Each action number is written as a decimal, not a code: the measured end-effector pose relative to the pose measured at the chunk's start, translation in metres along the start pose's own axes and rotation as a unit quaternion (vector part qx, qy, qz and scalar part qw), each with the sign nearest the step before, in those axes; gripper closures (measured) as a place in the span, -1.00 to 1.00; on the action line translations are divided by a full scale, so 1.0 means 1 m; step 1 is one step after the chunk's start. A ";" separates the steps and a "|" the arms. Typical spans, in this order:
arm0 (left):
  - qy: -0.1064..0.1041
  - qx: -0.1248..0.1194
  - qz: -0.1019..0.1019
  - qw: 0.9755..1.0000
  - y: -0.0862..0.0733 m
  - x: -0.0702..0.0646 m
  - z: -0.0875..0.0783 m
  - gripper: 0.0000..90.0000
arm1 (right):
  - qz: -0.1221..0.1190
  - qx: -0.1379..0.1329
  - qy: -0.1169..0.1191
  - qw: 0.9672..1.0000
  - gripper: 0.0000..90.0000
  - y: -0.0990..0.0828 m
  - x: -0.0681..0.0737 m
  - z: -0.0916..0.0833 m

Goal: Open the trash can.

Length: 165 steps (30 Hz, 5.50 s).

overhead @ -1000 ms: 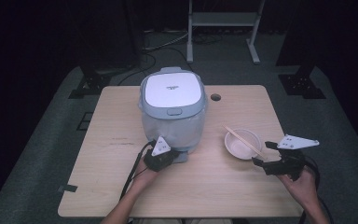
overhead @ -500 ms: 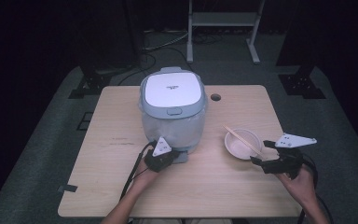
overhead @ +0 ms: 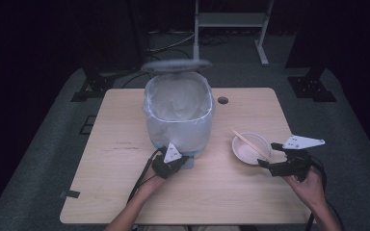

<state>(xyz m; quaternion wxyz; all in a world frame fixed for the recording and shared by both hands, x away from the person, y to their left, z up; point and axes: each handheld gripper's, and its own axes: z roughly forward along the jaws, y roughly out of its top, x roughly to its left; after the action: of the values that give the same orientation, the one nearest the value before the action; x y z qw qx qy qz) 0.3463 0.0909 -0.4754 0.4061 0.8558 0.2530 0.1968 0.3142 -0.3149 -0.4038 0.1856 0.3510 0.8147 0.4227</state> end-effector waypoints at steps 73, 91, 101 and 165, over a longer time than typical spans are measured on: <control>0.004 -0.004 -0.003 1.000 -0.002 0.000 0.001 0.97 | -0.009 0.171 0.018 0.985 0.63 0.030 -0.038 0.093; 0.003 -0.006 -0.008 1.000 -0.002 0.000 0.001 0.97 | -0.011 0.169 0.036 0.985 0.74 0.031 -0.038 0.085; 0.002 -0.006 -0.007 1.000 -0.003 0.000 0.001 0.97 | -0.025 0.158 0.041 0.986 0.75 0.045 -0.035 0.072; 0.000 -0.010 -0.015 1.000 -0.003 0.000 0.001 0.97 | -0.075 0.091 0.070 0.991 0.75 0.159 -0.013 -0.014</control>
<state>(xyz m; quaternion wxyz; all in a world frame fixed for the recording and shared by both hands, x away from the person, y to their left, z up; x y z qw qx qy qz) 0.3458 0.0920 -0.4786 0.4178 0.8478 0.2636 0.1931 0.3809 -0.2696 -0.2658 0.1265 0.2741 0.8848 0.3548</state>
